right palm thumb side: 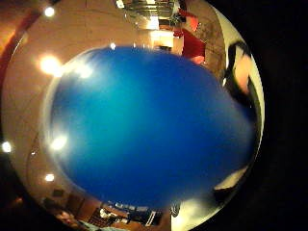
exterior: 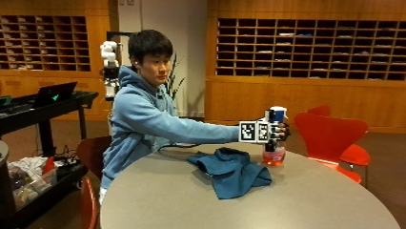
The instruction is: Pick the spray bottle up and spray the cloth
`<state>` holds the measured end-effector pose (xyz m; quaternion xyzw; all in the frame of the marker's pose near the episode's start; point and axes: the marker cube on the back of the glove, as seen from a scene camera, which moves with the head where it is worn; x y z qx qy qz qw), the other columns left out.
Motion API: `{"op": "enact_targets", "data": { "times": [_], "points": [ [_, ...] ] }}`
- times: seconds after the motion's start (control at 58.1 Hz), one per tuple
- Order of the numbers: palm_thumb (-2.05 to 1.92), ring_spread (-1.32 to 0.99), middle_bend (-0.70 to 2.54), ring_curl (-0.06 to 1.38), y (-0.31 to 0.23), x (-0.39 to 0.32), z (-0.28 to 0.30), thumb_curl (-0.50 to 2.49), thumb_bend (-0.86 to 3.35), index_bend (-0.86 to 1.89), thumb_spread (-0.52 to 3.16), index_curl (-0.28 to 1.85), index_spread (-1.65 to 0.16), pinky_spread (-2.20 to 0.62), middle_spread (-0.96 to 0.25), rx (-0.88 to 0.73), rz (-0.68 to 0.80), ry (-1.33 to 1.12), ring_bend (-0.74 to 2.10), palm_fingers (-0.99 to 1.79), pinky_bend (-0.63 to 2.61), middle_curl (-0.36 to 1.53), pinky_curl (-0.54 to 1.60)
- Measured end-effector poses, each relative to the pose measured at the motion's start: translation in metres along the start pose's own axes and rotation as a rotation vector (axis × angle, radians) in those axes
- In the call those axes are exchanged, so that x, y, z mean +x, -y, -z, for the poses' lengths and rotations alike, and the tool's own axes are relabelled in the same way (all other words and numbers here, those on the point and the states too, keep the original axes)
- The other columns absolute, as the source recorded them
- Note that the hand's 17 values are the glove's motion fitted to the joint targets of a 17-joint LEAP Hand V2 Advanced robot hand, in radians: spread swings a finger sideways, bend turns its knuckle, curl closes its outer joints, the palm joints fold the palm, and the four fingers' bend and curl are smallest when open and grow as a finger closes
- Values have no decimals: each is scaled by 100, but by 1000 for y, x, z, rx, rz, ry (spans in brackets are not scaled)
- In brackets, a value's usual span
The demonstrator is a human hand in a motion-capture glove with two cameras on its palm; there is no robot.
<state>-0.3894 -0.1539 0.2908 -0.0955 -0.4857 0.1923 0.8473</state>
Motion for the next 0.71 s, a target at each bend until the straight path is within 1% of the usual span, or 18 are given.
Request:
{"op": "enact_targets", "data": {
  "times": [0.172, 0.396, 0.706],
  "points": [
    [85, -16, 39, 42, -7, 2, 14, 66, -3, 11, 65, 44, -24, -15, -16, -4, 14, 28, 49, 101, 37, 45, 39],
    [80, -15, 36, 41, -9, -4, 42, 60, -4, 9, 81, 36, -25, -5, -16, -4, 21, 59, 41, 84, 29, 45, 37],
    [78, -15, 35, 40, -25, -28, 83, 55, -3, 13, 87, 32, -25, -1, -16, 26, 100, 85, 37, 89, 21, 45, 34]
  ]
}}
